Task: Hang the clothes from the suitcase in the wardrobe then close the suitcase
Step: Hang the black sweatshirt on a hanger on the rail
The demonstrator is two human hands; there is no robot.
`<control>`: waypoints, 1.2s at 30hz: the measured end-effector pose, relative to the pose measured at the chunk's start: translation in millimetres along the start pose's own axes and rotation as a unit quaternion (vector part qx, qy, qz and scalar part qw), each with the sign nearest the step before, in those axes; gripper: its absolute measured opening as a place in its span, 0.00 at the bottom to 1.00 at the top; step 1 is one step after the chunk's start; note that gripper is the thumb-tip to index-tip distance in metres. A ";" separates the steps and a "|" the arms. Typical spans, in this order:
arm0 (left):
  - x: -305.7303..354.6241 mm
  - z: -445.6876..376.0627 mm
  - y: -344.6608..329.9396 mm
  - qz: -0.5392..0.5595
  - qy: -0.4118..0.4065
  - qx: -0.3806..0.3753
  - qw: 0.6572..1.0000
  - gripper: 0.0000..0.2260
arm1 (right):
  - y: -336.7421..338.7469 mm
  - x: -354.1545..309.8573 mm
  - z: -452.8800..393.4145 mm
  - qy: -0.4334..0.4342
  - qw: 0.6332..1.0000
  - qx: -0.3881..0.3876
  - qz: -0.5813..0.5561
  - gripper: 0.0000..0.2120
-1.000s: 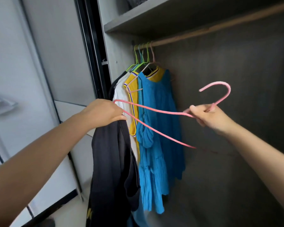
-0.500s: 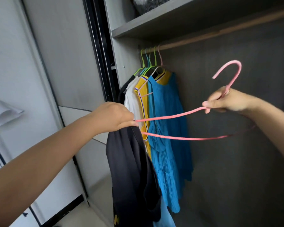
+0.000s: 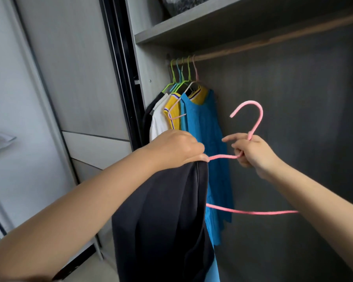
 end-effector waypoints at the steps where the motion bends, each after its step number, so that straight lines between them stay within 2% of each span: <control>1: -2.2 -2.6 0.3 -0.001 0.005 0.008 1.000 0.30 | 0.8 0.5 2.4 -0.001 1.000 0.016 -0.016 0.16; 5: -7.1 -9.8 2.7 -0.018 0.013 0.019 1.000 0.30 | 6.1 -4.6 14.3 0.014 0.996 0.049 -0.070 0.16; 8: -10.6 -0.6 5.2 -0.061 0.016 -0.006 0.998 0.22 | 19.1 -14.2 22.2 0.030 0.991 0.078 -0.108 0.16; 10: -25.9 13.9 8.3 -0.111 0.101 -0.048 0.987 0.19 | 25.3 -18.9 26.9 0.033 0.987 0.091 -0.126 0.15; 13: -40.0 31.5 13.5 -0.157 0.181 -0.088 0.967 0.23 | 19.1 -22.1 37.3 0.020 0.990 0.082 -0.109 0.15; 15: -40.8 39.4 8.1 -0.125 0.186 -0.153 0.962 0.23 | 8.7 -19.8 41.8 -0.010 0.995 0.062 -0.079 0.14; 17: -44.2 62.3 -13.5 -0.032 0.244 -0.272 0.930 0.21 | -5.5 -10.0 44.6 -0.077 0.996 0.030 -0.043 0.13; 19: -42.5 73.8 -20.8 0.004 0.270 -0.323 0.907 0.20 | -15.4 -4.2 45.0 -0.118 0.992 0.017 -0.031 0.12; 21: -39.8 70.4 -17.6 -0.001 0.276 -0.330 0.903 0.19 | -18.7 -2.7 43.2 -0.125 0.991 0.027 -0.046 0.11; 24: -29.4 53.2 -16.1 -0.029 0.241 -0.336 0.910 0.18 | -22.8 4.7 39.3 -0.121 0.989 0.031 -0.078 0.13; 30: -9.8 28.5 -24.9 -0.064 0.198 -0.342 0.916 0.19 | -26.7 8.0 39.2 -0.071 0.990 0.038 -0.114 0.13; 34: -14.6 18.2 -28.7 -0.063 0.193 -0.328 0.923 0.17 | -23.9 -5.4 34.8 -0.028 0.993 0.023 -0.110 0.14; 36: -21.5 18.4 -29.7 -0.064 0.202 -0.327 0.921 0.16 | -19.1 -20.3 33.2 0.024 0.998 0.016 -0.059 0.13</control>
Point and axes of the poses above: each hand's wrist, its own z-axis away from the middle knuckle, its own y-axis out of the back of the hand, x = y × z, the point moved 10 cm from there along -z, towards the middle knuckle, and after that the axes turned 8 degrees about -y, right-handed, at the moved point
